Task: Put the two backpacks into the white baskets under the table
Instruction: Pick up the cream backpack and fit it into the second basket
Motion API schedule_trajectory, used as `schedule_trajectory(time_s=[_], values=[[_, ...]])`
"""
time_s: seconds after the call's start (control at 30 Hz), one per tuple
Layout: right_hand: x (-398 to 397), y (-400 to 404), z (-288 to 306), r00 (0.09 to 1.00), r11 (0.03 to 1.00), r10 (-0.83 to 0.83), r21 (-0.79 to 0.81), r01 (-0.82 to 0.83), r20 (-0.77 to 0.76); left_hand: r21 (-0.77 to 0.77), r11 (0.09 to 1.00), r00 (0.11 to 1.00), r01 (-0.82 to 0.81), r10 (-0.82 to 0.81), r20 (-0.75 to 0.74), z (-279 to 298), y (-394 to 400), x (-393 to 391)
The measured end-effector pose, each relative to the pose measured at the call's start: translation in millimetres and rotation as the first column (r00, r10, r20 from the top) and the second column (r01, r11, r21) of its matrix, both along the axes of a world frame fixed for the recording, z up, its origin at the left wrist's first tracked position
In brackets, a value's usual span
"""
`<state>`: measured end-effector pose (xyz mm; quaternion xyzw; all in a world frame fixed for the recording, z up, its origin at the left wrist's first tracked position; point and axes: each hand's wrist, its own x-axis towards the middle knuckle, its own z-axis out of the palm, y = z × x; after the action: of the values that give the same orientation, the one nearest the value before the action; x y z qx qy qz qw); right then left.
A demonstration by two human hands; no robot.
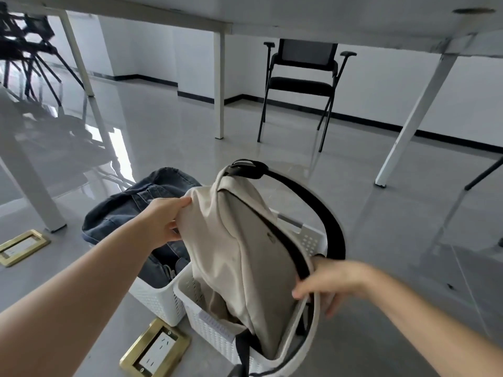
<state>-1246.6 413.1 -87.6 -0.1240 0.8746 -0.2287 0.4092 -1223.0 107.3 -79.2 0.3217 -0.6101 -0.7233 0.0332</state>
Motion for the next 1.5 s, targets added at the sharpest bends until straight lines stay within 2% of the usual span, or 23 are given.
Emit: schedule_trajectory(time_s=[0.1, 0.2, 0.27, 0.33, 0.4, 0.47, 0.5, 0.53, 0.57, 0.63, 0.67, 0.7, 0.77, 0.83, 0.87, 0.93, 0.97, 1.0, 1.07, 1.13, 1.17, 1.33, 1.5], values=[[-6.0, -9.8, 54.3, 0.990, 0.961, -0.139, -0.247, 0.126, -0.035, -0.005, 1.000, 0.998, 0.030, -0.031, -0.047, -4.0, 2.2, 0.5], [-12.6, -29.2, 101.7, 0.917, 0.797, -0.349, -0.575, 0.183, -0.193, -0.046, 0.999, 0.998, 0.023, -0.026, -0.058, -4.6, 8.5, 0.9], [-17.4, -47.1, 115.3, 0.847, 0.708, -0.463, -0.685, 0.176, -0.261, -0.083, 0.996, 0.998, 0.025, -0.030, -0.052, -5.2, 12.1, 0.5], [-21.2, -66.1, 108.1, 0.780, 0.695, -0.520, -0.703, 0.150, -0.348, -0.095, 0.995, 0.998, 0.030, -0.035, -0.050, -7.7, 12.0, 0.6], [-21.9, -79.4, 81.9, 0.640, 0.772, -0.515, -0.634, 0.056, -0.571, -0.086, 0.996, 0.999, -0.002, -0.003, -0.054, -11.9, 9.8, -0.5], [-22.4, -85.3, 38.6, 0.475, 0.873, -0.413, -0.487, -0.037, -0.777, -0.067, 0.997, 0.997, -0.039, 0.035, -0.069, -16.2, 3.6, 0.7], [-22.2, -83.9, 12.4, 0.470, 0.928, -0.310, -0.370, -0.036, -0.826, -0.061, 0.997, 0.996, -0.054, 0.050, -0.074, -19.0, 0.6, 1.4], [-19.6, -80.5, -12.7, 0.542, 0.976, -0.178, -0.219, -0.012, -0.822, -0.059, 0.996, 0.996, -0.060, 0.056, -0.074, -20.1, -1.8, 3.6], [-17.0, -75.5, -36.0, 0.667, 0.998, -0.035, -0.056, -0.010, -0.744, -0.059, 0.996, 0.995, -0.060, 0.055, -0.079, -23.3, -5.8, 3.4], [-7.7, -64.5, -67.8, 0.919, 0.981, 0.188, 0.113, -0.158, -0.347, -0.067, 0.997, 0.995, -0.038, 0.032, -0.096, -24.3, -10.4, 3.6], [-5.0, -59.5, -73.9, 0.951, 0.962, 0.267, 0.098, -0.254, -0.156, -0.090, 0.996, 0.995, -0.023, 0.014, -0.094, -22.5, -12.6, 2.7], [-6.7, -54.7, -74.2, 0.945, 0.949, 0.313, 0.076, -0.306, -0.097, -0.118, 0.993, 0.997, -0.010, 0.000, -0.083, -20.9, -16.9, 0.1], [-21.5, -42.3, -59.8, 0.905, 0.967, 0.252, 0.073, -0.242, -0.343, -0.192, 0.978, 0.996, 0.076, -0.081, -0.021, -10.8, -20.4, -1.8], [-38.7, -30.7, -38.8, 0.734, 0.998, 0.042, 0.001, -0.056, -0.678, -0.266, 0.947, 0.983, 0.181, -0.172, 0.058, 0.1, -21.4, -4.1], [-45.2, -25.8, -29.0, 0.633, 0.995, -0.081, -0.099, 0.007, -0.770, -0.297, 0.933, 0.978, 0.204, -0.184, 0.096, 3.5, -20.6, -6.7], [-61.2, -15.2, -18.7, 0.477, 0.969, -0.247, -0.222, 0.108, -0.844, -0.365, 0.896, 0.966, 0.251, -0.207, 0.158, 9.3, -13.3, -12.2], [-69.9, -9.7, -19.1, 0.460, 0.960, -0.276, -0.214, 0.183, -0.844, -0.391, 0.878, 0.959, 0.275, -0.223, 0.175, 12.0, -7.0, -14.6], [-77.9, -3.9, -23.9, 0.499, 0.945, -0.292, -0.166, 0.281, -0.816, -0.415, 0.865, 0.957, 0.283, -0.226, 0.181, 12.7, -1.5, -16.6], [-91.0, 6.7, -41.3, 0.679, 0.914, -0.296, 0.008, 0.407, -0.672, -0.461, 0.853, 0.968, 0.246, -0.189, 0.166, 11.3, 4.9, -20.0], [-97.6, 16.9, -61.0, 0.832, 0.931, -0.208, 0.155, 0.329, -0.513, -0.481, 0.854, 0.980, 0.199, -0.158, 0.124, 8.4, 4.2, -21.1], [-99.8, 20.7, -67.5, 0.866, 0.948, -0.182, 0.152, 0.280, -0.465, -0.474, 0.861, 0.983, 0.185, -0.153, 0.104, 7.1, 2.6, -21.0], [-94.4, 13.9, -38.5, 0.851, 0.945, -0.321, -0.079, 0.318, -0.417, -0.408, 0.905, 0.986, 0.121, -0.156, -0.052, 1.6, 5.0, -17.7], [-96.0, -25.9, 35.8, 0.824, 0.806, -0.500, -0.491, 0.331, -0.266, -0.392, 0.917, 0.987, 0.071, -0.122, -0.106, 1.6, 8.9, -19.8]])
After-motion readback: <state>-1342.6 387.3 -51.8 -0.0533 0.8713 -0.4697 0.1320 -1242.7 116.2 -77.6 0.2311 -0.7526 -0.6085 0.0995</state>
